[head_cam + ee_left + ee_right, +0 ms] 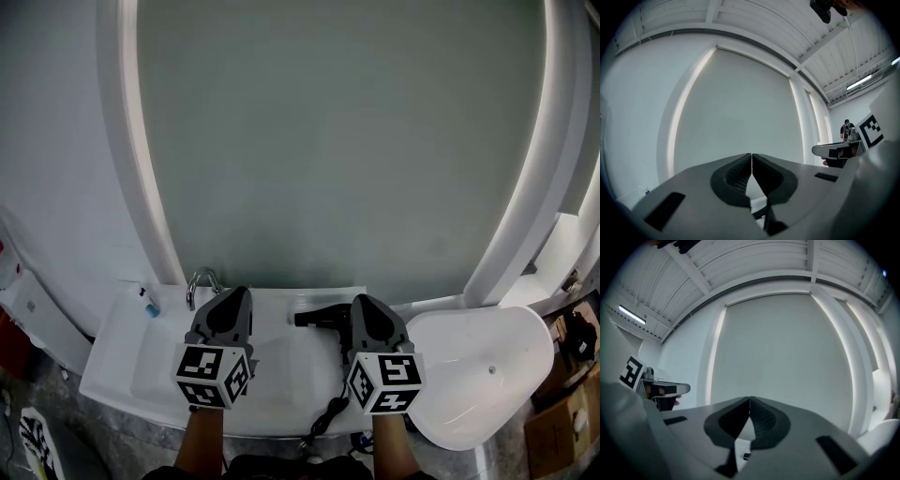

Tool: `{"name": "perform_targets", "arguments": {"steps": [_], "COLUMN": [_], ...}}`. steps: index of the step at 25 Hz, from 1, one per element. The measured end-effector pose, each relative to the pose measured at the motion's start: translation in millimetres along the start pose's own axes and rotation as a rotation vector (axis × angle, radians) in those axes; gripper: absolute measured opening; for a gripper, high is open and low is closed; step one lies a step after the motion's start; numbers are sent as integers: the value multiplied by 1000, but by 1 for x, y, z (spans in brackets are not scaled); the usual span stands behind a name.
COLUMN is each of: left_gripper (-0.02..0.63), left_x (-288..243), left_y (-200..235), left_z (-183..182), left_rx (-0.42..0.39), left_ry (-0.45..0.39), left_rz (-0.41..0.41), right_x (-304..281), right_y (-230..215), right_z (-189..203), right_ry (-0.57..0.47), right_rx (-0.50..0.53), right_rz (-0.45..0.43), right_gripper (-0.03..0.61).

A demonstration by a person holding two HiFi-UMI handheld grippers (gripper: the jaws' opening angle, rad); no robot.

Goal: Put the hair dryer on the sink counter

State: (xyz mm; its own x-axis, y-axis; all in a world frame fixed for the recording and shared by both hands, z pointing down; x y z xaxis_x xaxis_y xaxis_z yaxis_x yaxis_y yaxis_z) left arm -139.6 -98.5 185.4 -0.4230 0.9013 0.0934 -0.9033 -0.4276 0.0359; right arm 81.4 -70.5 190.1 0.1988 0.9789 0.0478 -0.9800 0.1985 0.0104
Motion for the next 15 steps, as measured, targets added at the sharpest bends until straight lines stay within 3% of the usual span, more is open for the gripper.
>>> {"name": "perform_targets", "arguments": {"steps": [15], "left_gripper": [11], "left_x": [6], "left_y": [0], "left_z": [6], "left_rx": [9], "left_ry": [11], "left_rz": [22], "right_x": [5], "right_y": [15], "right_z": [8], "right_ry": [32], "right_rx": [-9], "right_rz": [-6], "right_gripper": [21]}}
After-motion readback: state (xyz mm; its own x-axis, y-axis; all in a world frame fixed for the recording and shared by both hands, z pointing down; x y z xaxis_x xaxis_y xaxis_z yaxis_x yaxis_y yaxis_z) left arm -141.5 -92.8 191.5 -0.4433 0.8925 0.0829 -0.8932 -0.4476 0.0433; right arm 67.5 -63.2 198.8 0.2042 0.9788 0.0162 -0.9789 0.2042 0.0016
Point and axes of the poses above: the fingertips, and each gripper's own axes: x backward along the fingers, y to its left, z out of its underside, the point moved 4 cm from there along x, backward along the fingers, and after that the axes turned 2 degrees about -y, right-handed, at the moved point
